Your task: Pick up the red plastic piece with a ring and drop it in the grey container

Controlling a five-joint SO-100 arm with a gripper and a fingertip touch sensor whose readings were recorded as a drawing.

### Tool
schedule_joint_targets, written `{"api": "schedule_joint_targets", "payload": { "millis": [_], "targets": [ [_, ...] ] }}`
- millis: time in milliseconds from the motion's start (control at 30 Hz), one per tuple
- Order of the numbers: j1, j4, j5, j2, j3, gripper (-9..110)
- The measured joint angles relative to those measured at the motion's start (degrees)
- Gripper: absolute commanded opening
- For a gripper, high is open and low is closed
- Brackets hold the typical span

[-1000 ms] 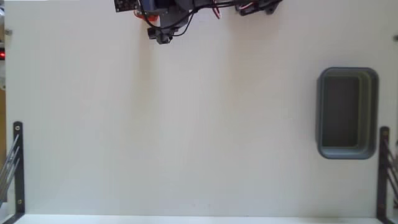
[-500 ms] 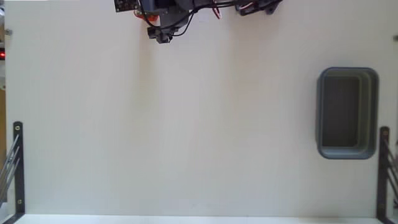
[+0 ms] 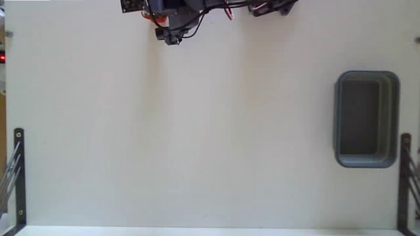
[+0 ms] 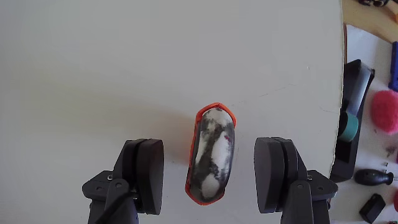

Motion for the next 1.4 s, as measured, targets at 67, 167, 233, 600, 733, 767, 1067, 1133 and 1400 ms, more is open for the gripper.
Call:
{"api": "schedule_joint_targets", "payload": {
  "millis": [67,167,233,600,733,767,1067,1133,1400],
  "targets": [
    [0.0,0.0,0.0,0.0,0.0,86],
    [0.0,0.0,0.0,0.0,0.0,85],
    [0.0,0.0,0.0,0.0,0.0,85],
    [0.0,0.0,0.0,0.0,0.0,82],
    [0.0,0.0,0.0,0.0,0.0,81],
    [0.0,0.0,0.0,0.0,0.0,80],
    [0.0,0.0,0.0,0.0,0.0,78],
    [0.0,0.0,0.0,0.0,0.0,77],
    [0.0,0.0,0.0,0.0,0.0,75]
  ]
}}
